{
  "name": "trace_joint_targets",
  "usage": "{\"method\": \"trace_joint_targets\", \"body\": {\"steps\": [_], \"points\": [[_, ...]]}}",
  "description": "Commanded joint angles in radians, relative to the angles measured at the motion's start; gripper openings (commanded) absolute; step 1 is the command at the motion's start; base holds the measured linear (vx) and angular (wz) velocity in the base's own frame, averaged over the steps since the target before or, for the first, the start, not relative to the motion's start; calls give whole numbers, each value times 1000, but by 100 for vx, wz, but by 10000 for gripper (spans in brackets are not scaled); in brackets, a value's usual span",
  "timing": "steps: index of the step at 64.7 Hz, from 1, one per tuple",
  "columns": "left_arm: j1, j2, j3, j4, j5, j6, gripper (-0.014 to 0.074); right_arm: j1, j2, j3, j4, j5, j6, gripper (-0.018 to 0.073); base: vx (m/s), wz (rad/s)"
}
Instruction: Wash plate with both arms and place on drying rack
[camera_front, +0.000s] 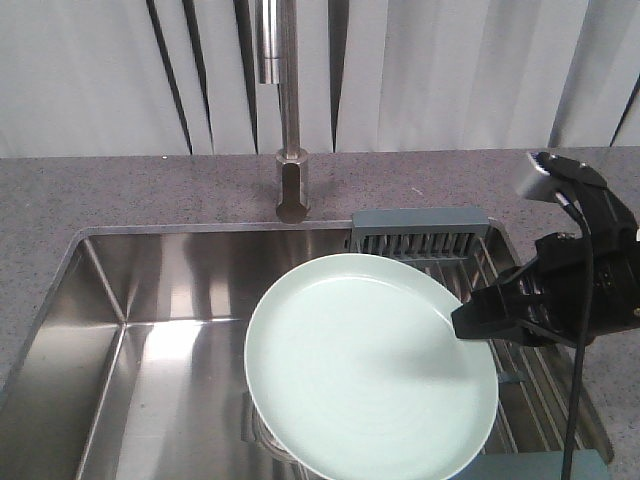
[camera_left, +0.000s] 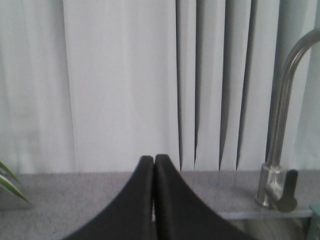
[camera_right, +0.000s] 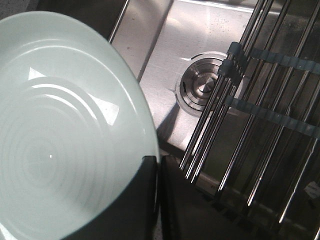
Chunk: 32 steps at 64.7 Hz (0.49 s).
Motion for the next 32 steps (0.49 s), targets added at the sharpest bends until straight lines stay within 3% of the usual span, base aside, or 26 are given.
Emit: {"method": "trace_joint_targets", "body": {"steps": [1, 22, 32], "points": [[-8, 121, -70, -8, 5, -5, -6, -1, -28, -28, 46, -19, -11, -8, 0, 0], [-8, 380, -73, -10, 16, -5, -1, -1, -28, -28, 46, -16, -11, -8, 0, 0], [-8, 500, -124, -10, 56, -4, 109, -1, -28, -28, 46, -16, -11, -8, 0, 0]]}}
